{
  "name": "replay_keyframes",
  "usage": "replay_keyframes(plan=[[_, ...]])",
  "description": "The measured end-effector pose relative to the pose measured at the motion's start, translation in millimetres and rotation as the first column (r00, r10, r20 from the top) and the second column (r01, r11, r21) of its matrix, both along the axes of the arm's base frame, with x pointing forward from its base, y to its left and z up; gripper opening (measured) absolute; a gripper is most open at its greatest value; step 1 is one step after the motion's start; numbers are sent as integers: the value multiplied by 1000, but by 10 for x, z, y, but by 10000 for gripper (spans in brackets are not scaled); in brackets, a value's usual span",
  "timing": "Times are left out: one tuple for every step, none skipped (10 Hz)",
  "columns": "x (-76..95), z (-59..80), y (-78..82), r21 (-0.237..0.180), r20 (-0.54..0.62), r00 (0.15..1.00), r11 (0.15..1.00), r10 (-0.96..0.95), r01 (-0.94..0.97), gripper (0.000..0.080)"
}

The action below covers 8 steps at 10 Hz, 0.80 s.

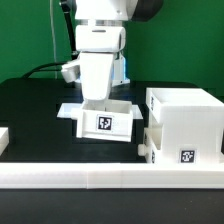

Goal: Assemble drawer

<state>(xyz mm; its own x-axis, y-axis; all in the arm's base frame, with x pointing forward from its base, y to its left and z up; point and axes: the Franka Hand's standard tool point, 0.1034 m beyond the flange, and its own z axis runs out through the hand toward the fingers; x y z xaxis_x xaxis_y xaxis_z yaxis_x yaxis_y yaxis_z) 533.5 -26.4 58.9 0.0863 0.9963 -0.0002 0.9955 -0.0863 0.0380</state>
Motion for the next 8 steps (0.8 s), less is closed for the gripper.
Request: replay_keyframes(plan=[[30,-16,-2,0,-12,1000,1000,7,-7,41],[14,-23,-8,0,-14,1000,1000,5,-5,41],[8,-31,-8,0,-16,1000,1000,5,-5,41],[6,-35,-8,0,-17,1000,1000,5,-5,41],[8,-34,-6,0,-16,1000,1000,5,-5,41],[46,-16,21,1,-11,1000,1000,10,-10,41],[88,-4,60,1,-18,1000,1000,13,-13,41],[151,-3,110,2,-17,1000,1000,21,-21,41]])
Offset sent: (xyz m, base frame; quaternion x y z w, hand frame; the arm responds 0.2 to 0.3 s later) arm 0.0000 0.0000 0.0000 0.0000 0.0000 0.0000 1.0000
